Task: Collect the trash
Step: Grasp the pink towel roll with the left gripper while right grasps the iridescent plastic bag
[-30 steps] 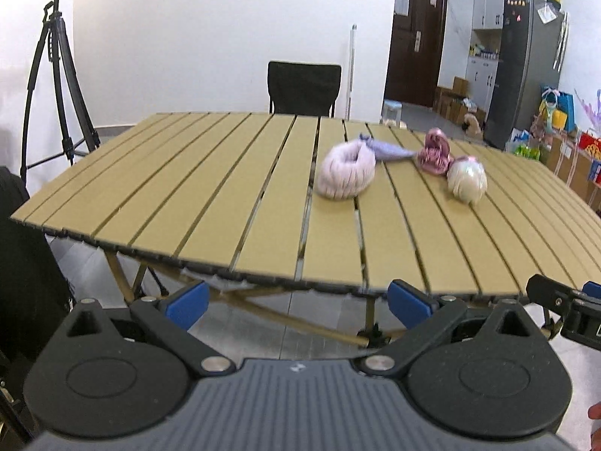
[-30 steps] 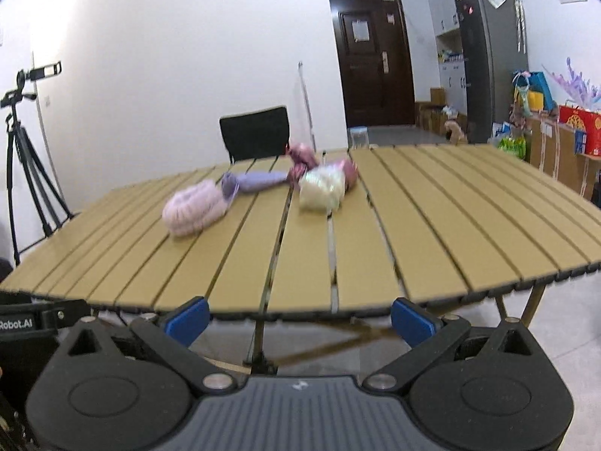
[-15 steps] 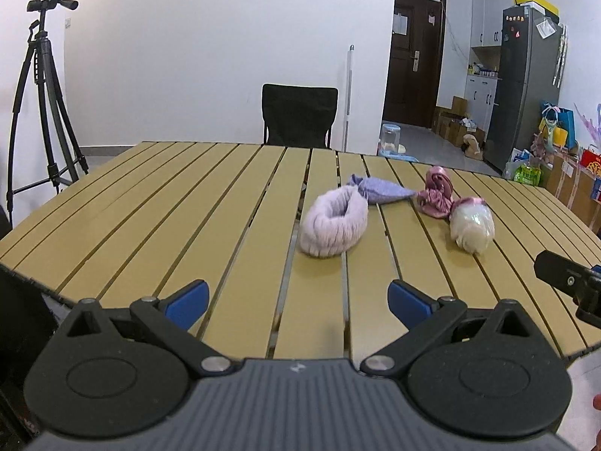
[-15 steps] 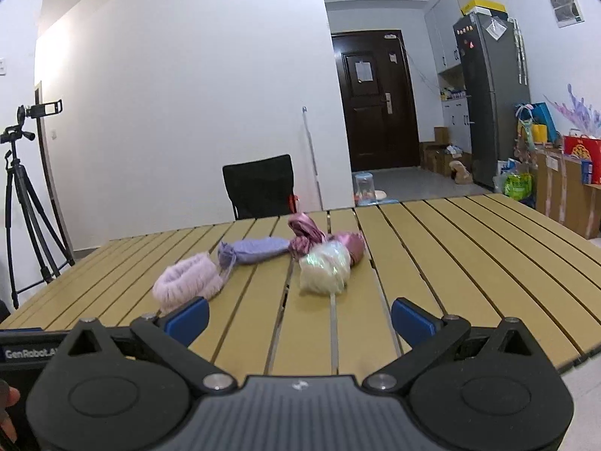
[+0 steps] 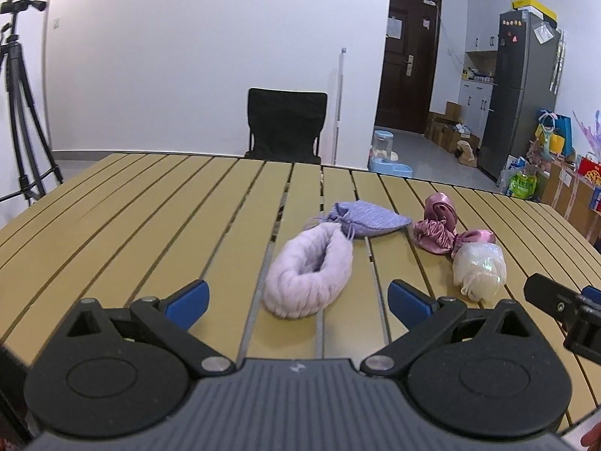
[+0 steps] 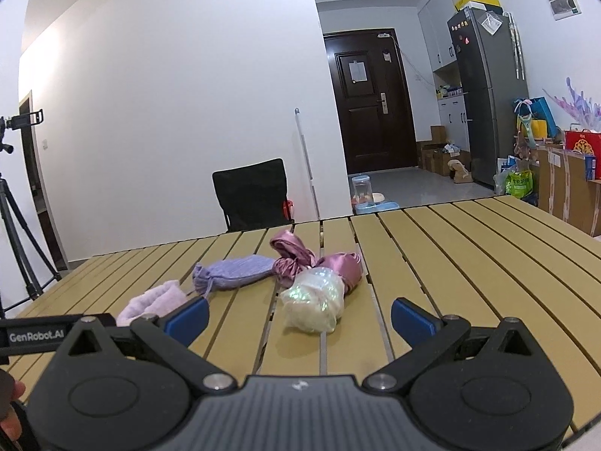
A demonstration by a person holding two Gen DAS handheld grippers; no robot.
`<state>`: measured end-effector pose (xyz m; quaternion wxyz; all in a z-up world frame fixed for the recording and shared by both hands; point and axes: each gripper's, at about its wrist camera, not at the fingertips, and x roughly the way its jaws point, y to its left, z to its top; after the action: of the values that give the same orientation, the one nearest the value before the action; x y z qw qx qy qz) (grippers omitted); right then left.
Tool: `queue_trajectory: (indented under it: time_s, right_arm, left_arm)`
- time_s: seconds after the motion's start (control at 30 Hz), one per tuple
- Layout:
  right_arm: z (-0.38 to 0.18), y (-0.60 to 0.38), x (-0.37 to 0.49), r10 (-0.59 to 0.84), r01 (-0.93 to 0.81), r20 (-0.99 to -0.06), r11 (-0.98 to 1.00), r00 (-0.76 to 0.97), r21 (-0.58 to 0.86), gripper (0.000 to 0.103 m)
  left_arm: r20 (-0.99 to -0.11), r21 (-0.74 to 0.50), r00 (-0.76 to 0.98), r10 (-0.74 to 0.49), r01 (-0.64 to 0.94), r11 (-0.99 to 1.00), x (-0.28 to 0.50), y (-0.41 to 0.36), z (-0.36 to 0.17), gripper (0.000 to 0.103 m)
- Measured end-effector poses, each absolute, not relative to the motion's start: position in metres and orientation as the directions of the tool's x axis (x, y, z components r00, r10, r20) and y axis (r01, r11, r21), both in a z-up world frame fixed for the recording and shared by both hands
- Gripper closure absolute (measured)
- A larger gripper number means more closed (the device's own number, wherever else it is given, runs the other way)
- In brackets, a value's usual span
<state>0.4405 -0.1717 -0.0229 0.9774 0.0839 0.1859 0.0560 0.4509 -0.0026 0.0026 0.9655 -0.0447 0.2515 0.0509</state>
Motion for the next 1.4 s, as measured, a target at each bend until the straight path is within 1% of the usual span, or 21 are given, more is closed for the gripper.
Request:
queue_trajectory:
  time_s: [0.33,0.5,0.6,0.63,0.7,0.73,0.77,0.8,0.83,0.87,0.93,1.0,1.13,1.23,1.4]
  right_arm:
    - [-0.033,-0.172,0.481,0.107,-0.058,-0.391,0.989,0.914,0.136,0.000]
    - [-0.038,-0.173,0.497,0.103,-0.045,-0.403,0.987,0.909,0.152,0.000]
    - [-0.040,-0.175,0.506,0.104,-0.042,-0.409,0.987,0.907,0.158,0.000]
    - [-0.041,-0.175,0.507,0.103,-0.041,-0.410,0.987,0.906,0.158,0.000]
    - [-0.042,-0.175,0.510,0.100,-0.035,-0.414,0.986,0.905,0.160,0.000]
    - [-0.043,-0.176,0.512,0.100,-0.034,-0.417,0.986,0.903,0.162,0.000]
    - [-0.044,-0.175,0.513,0.101,-0.034,-0.419,0.986,0.902,0.165,0.000]
    - [-0.045,-0.175,0.515,0.103,-0.034,-0.423,0.985,0.900,0.166,0.000]
    - [-0.045,-0.174,0.517,0.103,-0.034,-0.425,0.985,0.899,0.167,0.000]
    - [-0.046,-0.174,0.517,0.103,-0.034,-0.428,0.986,0.898,0.165,0.000]
    - [-0.048,-0.174,0.519,0.099,-0.030,-0.432,0.986,0.896,0.165,0.000]
    - [-0.050,-0.175,0.521,0.101,-0.027,-0.436,0.985,0.894,0.173,0.000]
    - [-0.051,-0.176,0.525,0.127,-0.035,-0.442,0.977,0.888,0.210,0.000]
    - [-0.051,-0.173,0.529,0.137,-0.035,-0.453,0.973,0.881,0.227,0.000]
    - [-0.052,-0.161,0.537,0.097,0.001,-0.472,0.979,0.876,0.203,0.000]
  left_arm:
    - [-0.524,-0.020,0.846,0.098,-0.128,0.992,0.505,-0.011,-0.016,0.000]
    - [-0.541,-0.012,0.834,0.104,-0.132,0.991,0.522,-0.009,-0.027,0.000]
    - [-0.546,-0.006,0.832,0.095,-0.117,0.993,0.529,-0.009,-0.030,0.002]
    - [-0.550,-0.011,0.830,0.089,-0.114,0.993,0.531,-0.009,-0.032,0.006]
    - [-0.561,-0.020,0.824,0.079,-0.109,0.994,0.534,-0.008,-0.033,0.017]
    - [-0.569,-0.020,0.819,0.076,-0.106,0.994,0.536,-0.008,-0.034,0.028]
    - [-0.575,-0.021,0.815,0.073,-0.104,0.994,0.538,-0.008,-0.036,0.037]
    - [-0.579,-0.021,0.812,0.073,-0.104,0.994,0.540,-0.007,-0.037,0.039]
    - [-0.576,-0.018,0.814,0.076,-0.106,0.994,0.540,-0.006,-0.038,0.047]
    - [-0.573,-0.013,0.816,0.079,-0.105,0.994,0.541,-0.007,-0.039,0.061]
    - [-0.567,-0.013,0.821,0.076,-0.101,0.995,0.540,-0.007,-0.038,0.068]
    - [-0.564,-0.024,0.823,0.068,-0.098,0.995,0.539,-0.004,-0.036,0.070]
    - [-0.554,-0.061,0.830,0.058,-0.110,0.992,0.534,0.007,-0.029,0.070]
    - [-0.529,-0.078,0.847,0.053,-0.111,0.991,0.526,0.014,-0.019,0.070]
    - [-0.489,-0.089,0.870,0.064,-0.123,0.989,0.513,0.025,-0.004,0.070]
